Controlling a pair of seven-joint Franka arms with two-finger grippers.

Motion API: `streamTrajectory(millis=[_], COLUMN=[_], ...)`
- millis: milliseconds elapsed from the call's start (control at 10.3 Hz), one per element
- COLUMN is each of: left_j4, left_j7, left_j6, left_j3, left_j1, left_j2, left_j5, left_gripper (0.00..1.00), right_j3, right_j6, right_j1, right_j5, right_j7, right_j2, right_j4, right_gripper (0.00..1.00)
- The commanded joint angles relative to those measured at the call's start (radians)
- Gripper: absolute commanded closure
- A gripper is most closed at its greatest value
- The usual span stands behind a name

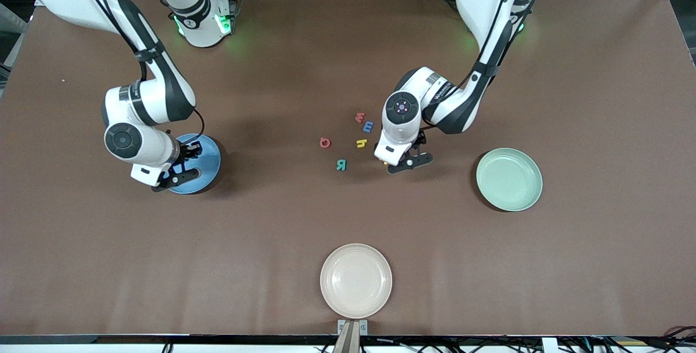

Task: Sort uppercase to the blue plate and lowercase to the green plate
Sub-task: 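Open the right gripper over the blue plate while the left gripper reaches letters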

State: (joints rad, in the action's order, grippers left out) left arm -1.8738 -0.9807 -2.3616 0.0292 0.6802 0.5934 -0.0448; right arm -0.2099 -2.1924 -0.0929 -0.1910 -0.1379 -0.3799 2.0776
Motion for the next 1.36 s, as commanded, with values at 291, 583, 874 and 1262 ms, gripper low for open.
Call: streamTrajectory(millis=[291,583,874,1262], left_j4=[-0.175,-0.243,-0.265,-0.254], left_j7=[-0.026,-0.024,-0.023,-0.023], left_j6=[-0.137,-0.214,-0.258,-0.26], left_j3=[0.034,0.04,0.04,0.04], left_j1=[0.012,0.028,0.025,0.025], left_j2=[-0.099,-0.107,-0.099,-0.101], left_j5=[-0.023,-0.044,-0.072,-0.078], left_gripper=[0.0,0.0,0.0,0.0], right_j3=[-0.012,-0.026,-0.11,-0.141], right_j6=[-0.006,-0.001,0.023,-0.038], right_j1=[0.005,0.045,0.143,0.307], right_j5=[0.03,0.039,0.051,0.131], right_j7=[0.03,0.105,0.349,0.598], right_j2=[0.025,0.055,0.081,0.075], right_j4=[-0.011,-0.014,-0.017,-0.021], right_gripper=[0.31,0.33,0.33,0.33])
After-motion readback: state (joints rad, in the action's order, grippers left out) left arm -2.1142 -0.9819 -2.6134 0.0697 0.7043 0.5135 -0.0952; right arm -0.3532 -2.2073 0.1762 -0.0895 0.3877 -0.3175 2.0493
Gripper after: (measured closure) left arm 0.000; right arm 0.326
